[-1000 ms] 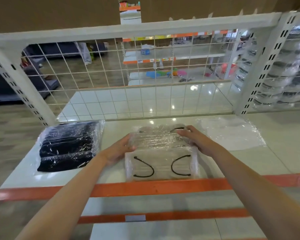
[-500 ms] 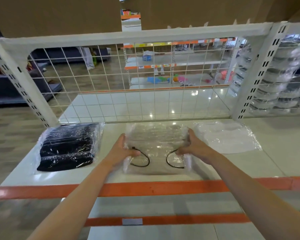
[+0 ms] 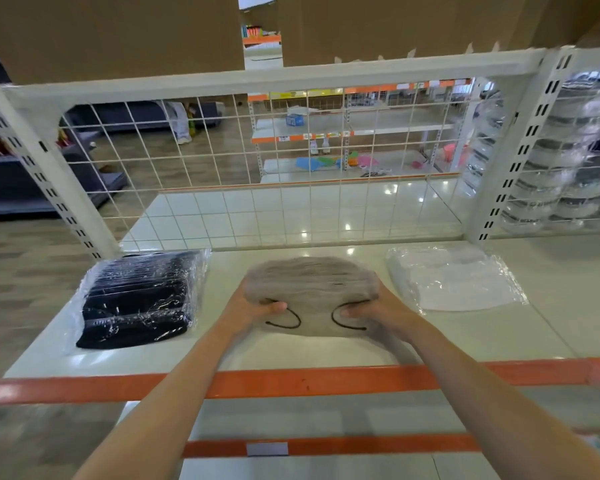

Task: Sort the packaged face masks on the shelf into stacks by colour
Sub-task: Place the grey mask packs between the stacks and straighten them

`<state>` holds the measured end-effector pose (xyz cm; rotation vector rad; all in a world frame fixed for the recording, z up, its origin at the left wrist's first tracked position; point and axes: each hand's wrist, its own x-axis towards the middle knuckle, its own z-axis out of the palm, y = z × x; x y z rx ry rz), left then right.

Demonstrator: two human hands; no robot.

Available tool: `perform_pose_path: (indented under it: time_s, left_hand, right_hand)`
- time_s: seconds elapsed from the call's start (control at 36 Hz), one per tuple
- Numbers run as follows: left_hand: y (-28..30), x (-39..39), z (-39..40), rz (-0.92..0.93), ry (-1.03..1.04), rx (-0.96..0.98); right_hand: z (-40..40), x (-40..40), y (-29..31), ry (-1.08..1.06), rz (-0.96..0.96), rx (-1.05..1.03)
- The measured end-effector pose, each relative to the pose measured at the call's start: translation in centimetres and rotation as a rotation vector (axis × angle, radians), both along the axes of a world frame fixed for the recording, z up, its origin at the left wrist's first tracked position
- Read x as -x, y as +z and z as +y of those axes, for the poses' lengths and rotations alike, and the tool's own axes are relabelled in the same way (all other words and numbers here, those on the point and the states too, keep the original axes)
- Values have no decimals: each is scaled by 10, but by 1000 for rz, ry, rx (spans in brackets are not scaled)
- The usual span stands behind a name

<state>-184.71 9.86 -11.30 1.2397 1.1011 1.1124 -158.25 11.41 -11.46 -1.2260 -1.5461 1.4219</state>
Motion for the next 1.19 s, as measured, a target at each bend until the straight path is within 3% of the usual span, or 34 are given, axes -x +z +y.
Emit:
perform_pose_path:
  time_s: [0.11, 0.25, 0.42, 0.67, 0.78, 0.92, 1.19]
  left_hand:
    - [16, -12, 11, 65, 9, -65]
    - [21, 1, 16, 105, -23, -80]
    - [1, 11, 7, 110, -7, 68]
    - [-2, 1, -4, -55, -112, 156]
    - [3, 4, -8, -13, -224, 184]
    - [9, 8, -8, 85, -292, 248]
    - [15, 13, -5, -14, -386, 388]
  right_hand:
    - [13, 4, 9, -76, 99, -15]
    - [15, -11, 20, -20, 67, 36]
    - [4, -17, -3, -8, -22, 101]
    - [3, -13, -14, 24, 173, 140]
    - [3, -19, -19, 136, 281, 236]
    - [4, -19, -10, 221, 119, 209]
    - [6, -17, 0, 224, -124, 196]
